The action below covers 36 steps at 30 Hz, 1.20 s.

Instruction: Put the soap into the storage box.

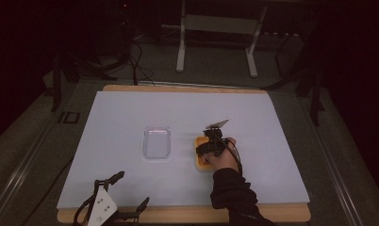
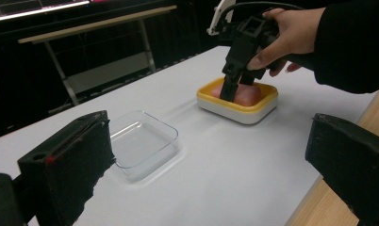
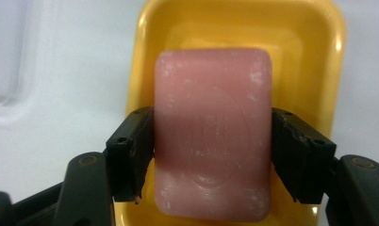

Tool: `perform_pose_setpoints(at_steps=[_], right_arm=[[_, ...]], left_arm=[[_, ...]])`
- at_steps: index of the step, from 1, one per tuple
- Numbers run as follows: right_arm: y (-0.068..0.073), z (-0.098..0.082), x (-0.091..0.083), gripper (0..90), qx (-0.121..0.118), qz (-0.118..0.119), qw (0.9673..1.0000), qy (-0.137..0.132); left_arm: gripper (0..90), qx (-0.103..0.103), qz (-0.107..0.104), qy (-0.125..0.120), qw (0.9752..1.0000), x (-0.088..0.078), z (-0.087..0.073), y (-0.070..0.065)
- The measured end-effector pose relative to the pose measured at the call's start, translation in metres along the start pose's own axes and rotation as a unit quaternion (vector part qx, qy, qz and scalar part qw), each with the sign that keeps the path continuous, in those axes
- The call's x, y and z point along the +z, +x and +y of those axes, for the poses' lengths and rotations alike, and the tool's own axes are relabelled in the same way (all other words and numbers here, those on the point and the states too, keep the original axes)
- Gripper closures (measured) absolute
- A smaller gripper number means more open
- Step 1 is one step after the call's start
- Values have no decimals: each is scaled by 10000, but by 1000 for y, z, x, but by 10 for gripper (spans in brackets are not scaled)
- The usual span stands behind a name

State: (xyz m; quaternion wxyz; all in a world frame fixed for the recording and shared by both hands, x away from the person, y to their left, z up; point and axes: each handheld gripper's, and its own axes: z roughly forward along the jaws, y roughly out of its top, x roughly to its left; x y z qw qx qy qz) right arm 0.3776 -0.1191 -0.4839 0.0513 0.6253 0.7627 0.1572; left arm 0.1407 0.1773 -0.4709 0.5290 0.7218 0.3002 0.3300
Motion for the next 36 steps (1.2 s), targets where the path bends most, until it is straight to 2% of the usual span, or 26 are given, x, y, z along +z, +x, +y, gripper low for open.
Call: perform_pose_setpoints(at_steps=[2,3,5,7,11,12,14,15,16,17,19,21,23,24,27,30,32,34,35,36], right_arm=[[0,2,-4,324,-77,73,9999,-44],[-1,3,-11,335,-173,107,9997,-152],[-1,3,-11,335,-173,107,9997,-152],[-3,6,-23,335,-579,99,9979,-260],[-6,7,-33,335,-709,269,9964,-366],[-8,7,-37,283,-965,405,9936,-421],[-12,8,-39,233,-957,587,9928,-409],[-12,8,-39,233,-957,587,9928,-409],[-13,9,-39,182,-1017,712,9914,-411],[-13,9,-39,182,-1017,712,9914,-411],[-18,8,-39,142,-1300,957,9860,-418],[-21,8,-39,134,-1410,997,9842,-384],[-26,8,-38,133,-1532,1131,9808,-424],[-28,7,-37,132,-1583,1114,9800,-458],[-35,4,-35,115,-1841,1121,9742,-672],[-39,0,-33,116,-2098,976,9694,-818],[-42,-2,-33,116,-2306,1032,9631,-929],[-47,-5,-34,131,-2397,1026,9604,-984],[-49,-6,-35,130,-2447,1066,9579,-1057],[-51,-7,-36,130,-2459,1084,9572,-1071]], left_arm=[[19,-14,9,0,10000,0,0,1],[19,-19,15,-7,10000,0,0,1],[19,-21,7,-6,10000,0,0,1],[19,5,-26,13,10000,1,0,1],[19,16,-31,33,10000,1,-1,1],[19,16,-25,41,10000,1,-1,1],[19,8,-25,33,10000,2,-1,1],[19,2,-30,32,10000,2,-1,1],[19,5,-27,37,10000,2,-1,1],[19,5,-27,37,10000,2,-1,1],[19,9,-43,46,10000,2,-1,1],[19,10,-39,33,10000,2,-1,1],[19,9,-44,30,10000,2,-1,1],[19,7,-40,29,10000,2,-1,1],[19,10,-54,40,10000,2,-1,1],[19,11,-63,51,10000,3,-1,1],[19,13,-58,48,10000,3,-1,1],[19,5,-65,48,10000,3,-1,1],[19,-9,-64,53,10000,3,-2,1],[19,-5,-65,59,10000,3,-2,2]])
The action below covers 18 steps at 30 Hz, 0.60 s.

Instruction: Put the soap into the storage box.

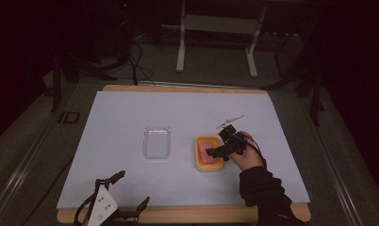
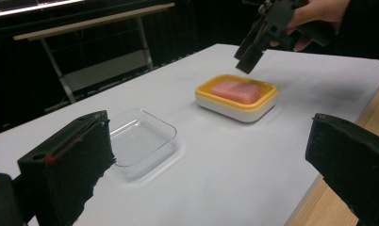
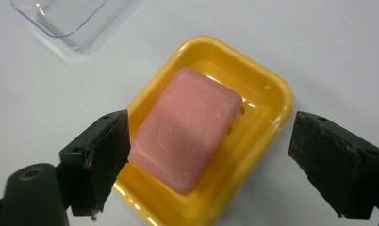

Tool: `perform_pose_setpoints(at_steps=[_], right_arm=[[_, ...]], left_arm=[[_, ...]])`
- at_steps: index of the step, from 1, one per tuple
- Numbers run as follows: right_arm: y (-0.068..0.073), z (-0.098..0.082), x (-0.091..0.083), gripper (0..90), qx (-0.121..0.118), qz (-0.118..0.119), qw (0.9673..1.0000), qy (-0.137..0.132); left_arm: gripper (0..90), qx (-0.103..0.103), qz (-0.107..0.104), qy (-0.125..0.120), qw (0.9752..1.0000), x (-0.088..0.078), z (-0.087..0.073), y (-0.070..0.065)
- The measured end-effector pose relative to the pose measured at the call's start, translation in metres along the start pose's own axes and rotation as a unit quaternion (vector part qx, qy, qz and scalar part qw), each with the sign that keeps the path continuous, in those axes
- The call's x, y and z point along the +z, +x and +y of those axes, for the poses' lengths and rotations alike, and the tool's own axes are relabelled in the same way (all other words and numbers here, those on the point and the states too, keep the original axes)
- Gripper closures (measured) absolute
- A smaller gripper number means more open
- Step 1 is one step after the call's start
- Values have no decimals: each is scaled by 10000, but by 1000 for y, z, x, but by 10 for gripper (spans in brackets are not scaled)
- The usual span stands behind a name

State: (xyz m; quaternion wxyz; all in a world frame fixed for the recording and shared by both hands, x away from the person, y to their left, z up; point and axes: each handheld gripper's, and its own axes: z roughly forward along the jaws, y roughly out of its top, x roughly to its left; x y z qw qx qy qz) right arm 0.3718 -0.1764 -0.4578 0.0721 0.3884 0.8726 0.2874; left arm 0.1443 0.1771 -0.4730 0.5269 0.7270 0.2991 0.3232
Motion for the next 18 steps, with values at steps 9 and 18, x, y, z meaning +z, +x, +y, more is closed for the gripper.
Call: perform_pose_setpoints(at_steps=[9,18], right_arm=[[-16,-22,-23,130,-134,16,9999,-105],[-32,-45,-38,130,-187,-66,9997,-126]], left_arm=[[19,29,6,35,10000,1,0,-1],[19,35,6,57,10000,2,-1,-1]])
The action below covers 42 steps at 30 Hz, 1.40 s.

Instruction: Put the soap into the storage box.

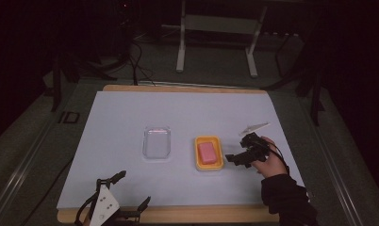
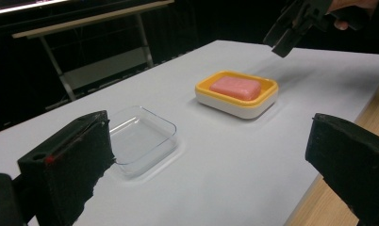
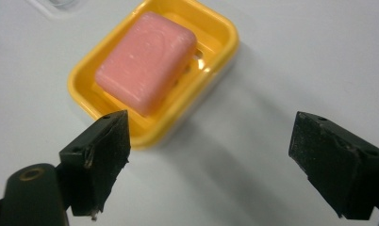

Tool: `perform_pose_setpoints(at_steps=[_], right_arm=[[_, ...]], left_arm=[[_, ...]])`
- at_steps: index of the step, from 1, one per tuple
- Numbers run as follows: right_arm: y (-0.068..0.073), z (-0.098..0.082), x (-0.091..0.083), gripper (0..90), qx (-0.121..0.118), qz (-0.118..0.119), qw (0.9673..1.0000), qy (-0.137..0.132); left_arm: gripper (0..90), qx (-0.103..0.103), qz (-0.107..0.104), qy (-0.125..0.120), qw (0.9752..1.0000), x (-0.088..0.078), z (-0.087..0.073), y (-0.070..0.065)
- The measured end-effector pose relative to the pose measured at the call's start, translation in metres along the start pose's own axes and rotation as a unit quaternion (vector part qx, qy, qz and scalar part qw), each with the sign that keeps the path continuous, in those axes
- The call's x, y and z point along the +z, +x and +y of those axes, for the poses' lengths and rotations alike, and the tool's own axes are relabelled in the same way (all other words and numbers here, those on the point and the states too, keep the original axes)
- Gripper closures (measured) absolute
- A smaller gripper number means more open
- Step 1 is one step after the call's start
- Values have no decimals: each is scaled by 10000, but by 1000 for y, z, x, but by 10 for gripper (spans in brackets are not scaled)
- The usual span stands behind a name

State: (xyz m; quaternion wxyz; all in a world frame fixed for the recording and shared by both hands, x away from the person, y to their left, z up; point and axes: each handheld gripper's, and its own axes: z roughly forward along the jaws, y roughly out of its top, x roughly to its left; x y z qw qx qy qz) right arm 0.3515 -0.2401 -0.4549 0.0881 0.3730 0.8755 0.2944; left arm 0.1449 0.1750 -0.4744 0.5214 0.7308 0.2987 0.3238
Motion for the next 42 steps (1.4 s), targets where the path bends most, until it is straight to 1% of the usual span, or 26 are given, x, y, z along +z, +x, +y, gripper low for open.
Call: perform_pose_setpoints(at_steps=[2,3,5,6,7,10,13,14,17,20,22,24,29,32,35,42], right_arm=[[-1,-3,-2,130,22,-23,10000,-30],[-4,-8,-6,129,49,-91,9999,-121],[-4,-8,-6,129,49,-91,9999,-121],[-5,-11,-8,127,59,-132,9998,-146],[-7,-16,-11,125,76,-239,9995,-210],[-10,-24,-15,124,63,-238,9992,-329],[-11,-29,-16,125,97,-218,9992,-329],[-12,-36,-17,124,83,-254,9990,-359],[-12,-43,-18,123,53,-289,9987,-420],[-13,-51,-20,123,96,-304,9983,-489],[-12,-56,-21,124,65,-357,9981,-493],[-13,-60,-22,124,51,-358,9982,-477],[-13,-73,-22,124,142,-432,9981,-427],[-13,-79,-24,125,204,-437,9978,-460],[-12,-84,-25,126,205,-416,9980,-435],[-12,-92,-27,132,196,-480,9976,-456]], left_arm=[[19,5,5,1,10000,0,0,0],[19,0,-2,-1,10000,0,0,0],[19,1,2,-9,10000,0,0,0],[19,2,0,-1,10000,0,0,0],[19,4,3,-1,10000,0,0,0],[19,4,1,-9,10000,0,0,0],[18,5,4,-8,10000,0,0,0],[19,3,2,-17,10000,0,0,0],[19,12,9,-5,10000,0,0,0],[19,10,7,-7,10000,0,0,0],[19,21,-3,-5,10000,0,0,0],[19,18,-1,-7,10000,0,0,0],[19,29,4,-15,10000,-1,0,-1],[19,31,2,-1,10000,0,0,-1],[19,33,3,7,10000,0,0,-1],[19,45,8,19,10000,0,0,-1]])
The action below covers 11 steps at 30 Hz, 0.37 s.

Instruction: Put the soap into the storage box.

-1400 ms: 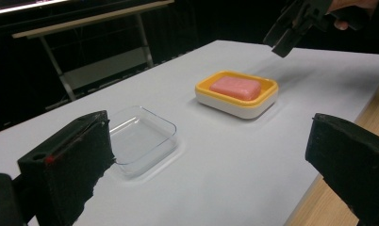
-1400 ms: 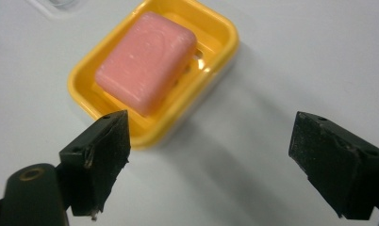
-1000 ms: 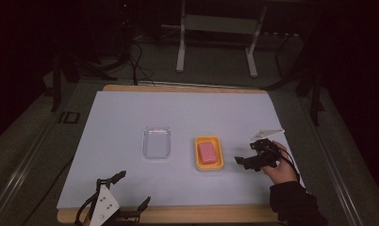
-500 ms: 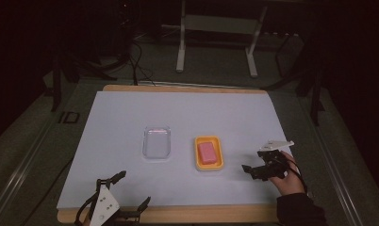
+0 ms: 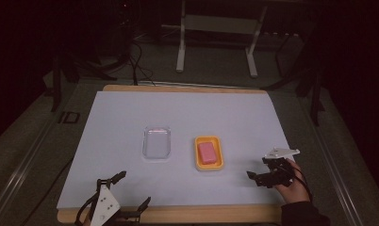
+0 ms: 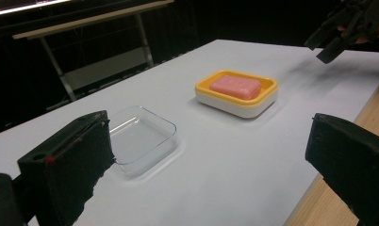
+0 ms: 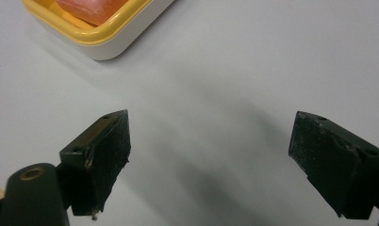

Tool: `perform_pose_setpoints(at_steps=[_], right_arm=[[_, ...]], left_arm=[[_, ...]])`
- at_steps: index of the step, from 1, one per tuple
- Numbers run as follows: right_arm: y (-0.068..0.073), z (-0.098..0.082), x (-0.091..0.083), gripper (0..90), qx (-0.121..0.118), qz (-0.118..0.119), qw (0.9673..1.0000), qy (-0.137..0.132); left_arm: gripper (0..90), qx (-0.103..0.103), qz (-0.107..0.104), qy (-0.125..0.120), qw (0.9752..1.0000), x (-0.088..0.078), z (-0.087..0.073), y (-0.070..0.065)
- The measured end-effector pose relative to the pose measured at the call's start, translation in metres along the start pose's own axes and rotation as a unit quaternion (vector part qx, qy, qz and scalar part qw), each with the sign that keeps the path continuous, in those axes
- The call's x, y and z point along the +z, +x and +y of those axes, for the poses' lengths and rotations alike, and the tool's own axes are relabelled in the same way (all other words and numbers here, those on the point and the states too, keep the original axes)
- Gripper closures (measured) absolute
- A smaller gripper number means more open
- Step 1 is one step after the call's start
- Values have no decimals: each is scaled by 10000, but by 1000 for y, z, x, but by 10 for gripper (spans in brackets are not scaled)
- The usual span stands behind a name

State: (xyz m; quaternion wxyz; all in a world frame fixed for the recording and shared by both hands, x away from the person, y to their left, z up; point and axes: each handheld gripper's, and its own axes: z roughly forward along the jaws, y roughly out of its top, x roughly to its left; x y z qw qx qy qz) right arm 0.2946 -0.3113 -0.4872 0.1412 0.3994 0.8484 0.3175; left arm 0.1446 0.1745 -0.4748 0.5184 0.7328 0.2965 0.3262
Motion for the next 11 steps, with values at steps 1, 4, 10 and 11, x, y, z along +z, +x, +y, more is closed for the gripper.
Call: perform_pose_setpoints(at_steps=[1,4,10,11], right_arm=[[0,-1,-1,132,20,19,10000,0],[-1,-5,0,133,60,-5,10000,7],[-5,-8,2,134,162,-35,9999,42],[-6,-9,2,134,174,-31,9998,52]], left_arm=[[19,-5,-1,2,10000,0,0,0],[19,-13,-5,7,10000,0,0,0],[19,-29,9,-6,10000,0,0,1],[19,-30,13,-4,10000,0,0,1]])
